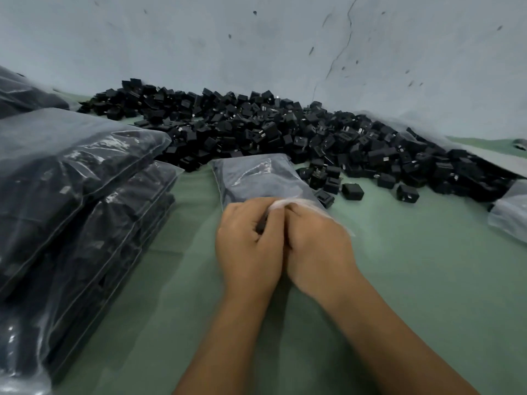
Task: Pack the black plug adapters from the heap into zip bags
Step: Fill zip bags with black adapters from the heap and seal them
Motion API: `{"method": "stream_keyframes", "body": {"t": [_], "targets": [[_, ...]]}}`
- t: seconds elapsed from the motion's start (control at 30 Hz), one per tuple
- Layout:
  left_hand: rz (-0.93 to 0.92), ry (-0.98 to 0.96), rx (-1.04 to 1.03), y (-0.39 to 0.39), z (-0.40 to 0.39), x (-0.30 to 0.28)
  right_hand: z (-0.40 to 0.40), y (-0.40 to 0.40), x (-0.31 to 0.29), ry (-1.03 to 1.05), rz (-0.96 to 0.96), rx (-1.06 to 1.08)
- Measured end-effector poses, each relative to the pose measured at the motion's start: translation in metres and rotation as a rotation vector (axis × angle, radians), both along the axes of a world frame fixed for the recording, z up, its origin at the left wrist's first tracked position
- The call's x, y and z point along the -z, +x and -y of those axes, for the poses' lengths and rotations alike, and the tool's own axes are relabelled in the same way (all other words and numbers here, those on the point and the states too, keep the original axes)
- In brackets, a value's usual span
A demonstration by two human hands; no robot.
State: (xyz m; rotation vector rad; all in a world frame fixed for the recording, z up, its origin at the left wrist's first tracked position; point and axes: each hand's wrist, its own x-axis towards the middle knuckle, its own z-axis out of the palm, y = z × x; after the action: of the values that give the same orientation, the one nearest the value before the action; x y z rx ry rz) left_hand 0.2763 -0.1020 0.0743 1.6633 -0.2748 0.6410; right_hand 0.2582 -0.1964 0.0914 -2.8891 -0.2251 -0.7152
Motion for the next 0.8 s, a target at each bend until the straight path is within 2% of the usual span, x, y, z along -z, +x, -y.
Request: {"method": "stream_keyframes", "body": {"t": [0.07, 0.1, 0.13, 0.2, 0.27, 0.37, 0.43, 0.5, 0.6, 0.7, 0.8], "targets": [[-0.024, -0.011, -0.001, 0.000, 0.000, -0.001, 0.015, -0.012, -0.003, -0.047, 0.416, -0.137], [-0.040, -0.019, -0.009, 0.001, 0.001, 0.000, 0.025, -0.015, -0.004, -0.074, 0.542, -0.164], [-0.056, -0.033, -0.015, 0.002, 0.002, 0.001, 0.035, -0.014, -0.006, -0.045, 0.581, -0.141], [-0.073, -0.050, -0.016, 0.003, 0.002, 0.001, 0.056, 0.001, -0.010, 0.162, 0.528, 0.042], [-0.072, -0.046, -0.005, 0.003, 0.003, 0.002, 0.076, 0.019, -0.006, 0.434, 0.357, 0.194], [-0.080, -0.050, 0.010, 0.002, 0.003, 0.002, 0.099, 0.041, 0.013, 0.792, -0.057, 0.085], [-0.094, -0.059, 0.012, 0.002, 0.003, 0.002, 0.105, 0.051, 0.023, 0.832, -0.238, 0.048], [-0.105, -0.058, 0.011, 0.002, 0.002, 0.002, 0.107, 0.057, 0.028, 0.740, -0.242, 0.054], [-0.117, -0.072, 0.023, 0.003, 0.002, 0.003, 0.110, 0.057, 0.029, 0.687, -0.143, 0.089], [-0.137, -0.087, 0.032, 0.003, 0.001, 0.003, 0.111, 0.050, 0.031, 0.703, -0.079, 0.136], [-0.156, -0.074, 0.032, 0.003, 0.001, 0.002, 0.109, 0.043, 0.029, 0.818, -0.003, 0.224]]}}
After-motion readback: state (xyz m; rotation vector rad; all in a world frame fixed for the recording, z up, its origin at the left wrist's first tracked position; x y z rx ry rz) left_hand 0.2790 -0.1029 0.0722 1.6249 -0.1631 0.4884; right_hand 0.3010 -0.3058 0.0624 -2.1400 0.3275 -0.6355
